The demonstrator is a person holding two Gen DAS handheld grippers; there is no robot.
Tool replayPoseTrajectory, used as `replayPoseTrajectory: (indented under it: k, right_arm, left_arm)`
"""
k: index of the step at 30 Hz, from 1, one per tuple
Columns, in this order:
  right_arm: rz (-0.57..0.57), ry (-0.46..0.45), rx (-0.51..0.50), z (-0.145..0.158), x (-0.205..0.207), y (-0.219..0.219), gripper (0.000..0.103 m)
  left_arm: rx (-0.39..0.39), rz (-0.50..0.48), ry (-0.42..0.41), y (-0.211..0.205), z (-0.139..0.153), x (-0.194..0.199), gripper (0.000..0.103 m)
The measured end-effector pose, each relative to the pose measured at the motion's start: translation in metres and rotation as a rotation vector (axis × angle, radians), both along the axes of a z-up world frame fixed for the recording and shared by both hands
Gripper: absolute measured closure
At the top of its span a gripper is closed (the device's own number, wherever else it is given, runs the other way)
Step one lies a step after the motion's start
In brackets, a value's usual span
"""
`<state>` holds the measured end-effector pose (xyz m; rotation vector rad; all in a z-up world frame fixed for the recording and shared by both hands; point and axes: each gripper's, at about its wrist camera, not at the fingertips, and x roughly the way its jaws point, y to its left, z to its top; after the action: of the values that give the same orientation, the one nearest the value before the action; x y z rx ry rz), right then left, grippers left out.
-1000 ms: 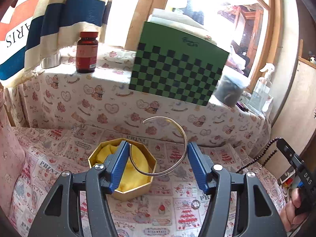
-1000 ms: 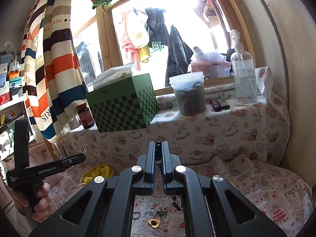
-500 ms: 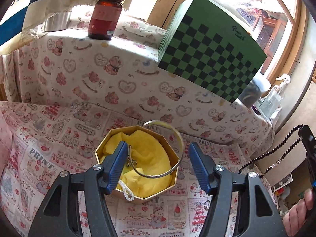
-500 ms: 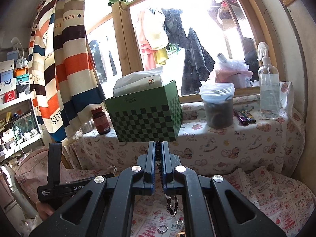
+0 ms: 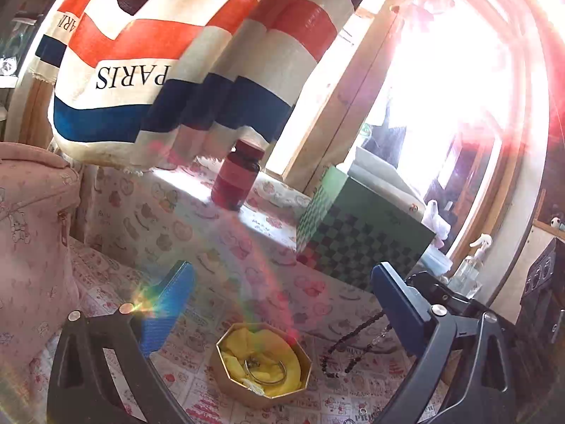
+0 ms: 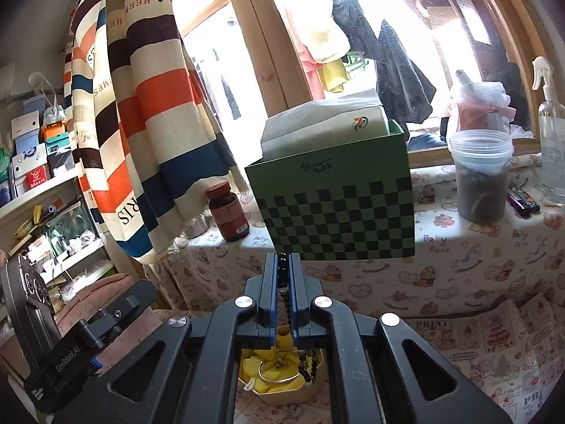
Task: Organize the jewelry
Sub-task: 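Lower the bangle into the gold box with the left tool while the right tool drops the necklace, then move the open right tool down to the small items on the cloth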
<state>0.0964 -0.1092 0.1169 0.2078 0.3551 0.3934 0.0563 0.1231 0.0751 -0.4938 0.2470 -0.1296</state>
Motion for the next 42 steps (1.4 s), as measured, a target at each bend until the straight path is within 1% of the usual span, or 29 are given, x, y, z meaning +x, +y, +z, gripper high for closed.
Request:
replayPoseTrajectory:
  k: [3,6,9,13,14,15,16,17,18,20,22,24,26,28,29,31,33,35,39,42]
  right_arm:
    - [0.009,0.0,-0.021,-0.004,0.006,0.016,0.097]
    - [0.028,0.022,-0.042,-0.013,0.013,0.031,0.097]
    - [0.041,0.049,-0.062,-0.024,0.021,0.042,0.097]
    - [0.06,0.07,-0.087,-0.036,0.029,0.05,0.096]
    - [0.058,0.074,-0.091,-0.038,0.029,0.05,0.093]
    - [0.06,0.081,-0.094,-0.04,0.029,0.048,0.081]
    - [0.057,0.09,-0.095,-0.041,0.029,0.045,0.071]
    - [0.049,0.091,-0.093,-0.042,0.027,0.04,0.051]
    - [0.03,0.079,-0.089,-0.042,0.024,0.034,0.048]
    - [-0.005,0.052,-0.121,-0.04,0.017,0.023,0.048]
    - [-0.034,0.051,-0.166,-0.041,0.012,0.011,0.048]
    - [-0.059,0.059,-0.18,-0.043,0.007,-0.004,0.047]
    - [-0.08,0.07,-0.19,-0.046,0.0,-0.021,0.045]
    - [-0.106,0.062,-0.2,-0.046,-0.01,-0.038,0.038]
    - [-0.124,0.054,-0.206,-0.046,-0.016,-0.047,0.033]
    - [-0.153,0.041,-0.213,-0.046,-0.026,-0.064,0.029]
    - [-0.168,0.033,-0.214,-0.047,-0.034,-0.078,0.021]
    - [-0.188,0.025,-0.22,-0.049,-0.04,-0.091,0.019]
    - [-0.209,0.03,-0.214,-0.057,-0.047,-0.111,0.019]
    - [-0.226,0.036,-0.199,-0.064,-0.048,-0.124,0.019]
  left_arm:
    - [-0.063,0.005,-0.021,0.016,0.0,-0.002,0.003]
    - [-0.105,0.017,-0.01,0.026,-0.001,-0.003,0.003]
    - [-0.117,0.02,-0.002,0.029,-0.002,-0.001,0.003]
    - [-0.098,0.026,0.003,0.025,-0.002,-0.001,0.003]
    - [-0.094,0.024,0.003,0.024,-0.002,0.0,0.003]
    - [-0.087,0.022,0.004,0.023,-0.002,0.0,0.003]
    - [-0.08,0.023,0.005,0.021,-0.002,0.0,0.003]
    - [-0.073,0.025,0.005,0.019,-0.001,-0.001,0.003]
    - [-0.064,0.027,0.002,0.018,-0.001,-0.002,0.003]
    - [-0.033,0.041,-0.001,0.012,0.001,-0.003,0.003]
    - [0.007,0.059,-0.003,0.004,0.002,-0.004,0.003]
    - [0.044,0.054,-0.006,-0.006,0.005,-0.006,0.003]
    - [0.098,0.058,0.009,-0.02,0.007,-0.008,0.003]
    - [0.148,0.056,-0.002,-0.036,0.01,-0.012,0.002]
    - [0.169,0.052,-0.01,-0.043,0.01,-0.014,0.001]
    - [0.235,0.054,-0.018,-0.059,0.011,-0.017,0.001]
    - [0.284,0.057,-0.022,-0.073,0.009,-0.018,0.001]
    - [0.286,0.032,-0.002,-0.081,0.006,-0.016,0.001]
    - [0.272,0.007,0.079,-0.092,-0.004,-0.006,0.001]
    - [0.328,0.024,0.096,-0.104,-0.009,-0.003,0.001]
